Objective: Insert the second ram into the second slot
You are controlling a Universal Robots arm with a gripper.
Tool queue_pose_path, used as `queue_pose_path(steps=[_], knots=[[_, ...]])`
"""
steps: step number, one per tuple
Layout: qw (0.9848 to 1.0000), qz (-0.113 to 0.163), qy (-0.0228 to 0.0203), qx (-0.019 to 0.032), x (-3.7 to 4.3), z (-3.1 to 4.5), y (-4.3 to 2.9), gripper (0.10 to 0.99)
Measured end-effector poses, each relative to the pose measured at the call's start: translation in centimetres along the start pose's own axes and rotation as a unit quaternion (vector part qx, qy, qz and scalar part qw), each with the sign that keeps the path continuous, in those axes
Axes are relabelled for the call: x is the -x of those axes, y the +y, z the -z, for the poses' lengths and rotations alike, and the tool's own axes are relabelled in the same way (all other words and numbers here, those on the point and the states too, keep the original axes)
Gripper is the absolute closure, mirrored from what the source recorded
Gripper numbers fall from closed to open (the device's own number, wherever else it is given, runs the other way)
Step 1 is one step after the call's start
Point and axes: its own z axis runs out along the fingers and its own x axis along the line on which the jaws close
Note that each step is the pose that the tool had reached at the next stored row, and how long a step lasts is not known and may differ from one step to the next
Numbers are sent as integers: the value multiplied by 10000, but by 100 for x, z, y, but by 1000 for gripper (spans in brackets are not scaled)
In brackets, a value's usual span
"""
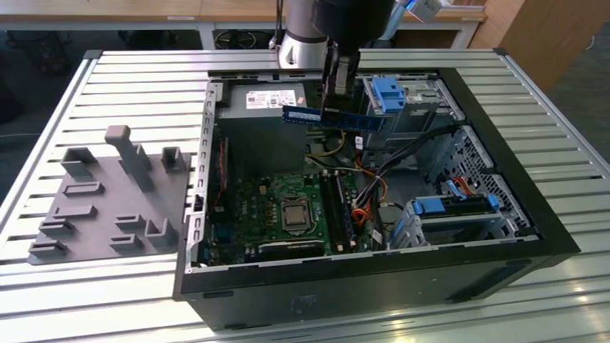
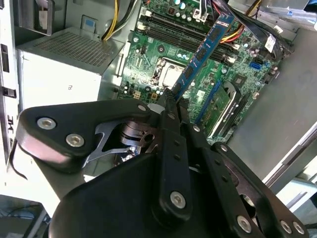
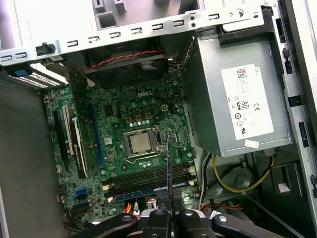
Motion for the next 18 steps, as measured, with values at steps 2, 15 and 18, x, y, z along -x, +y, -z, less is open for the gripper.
queue_pose_path(steps=[2,15,18], knots=[[10000,-61,-2,-1,0,0,0,949],[9990,-452,-12,-7,0,-1,0,949],[9985,-539,-15,-8,0,-2,0,949]])
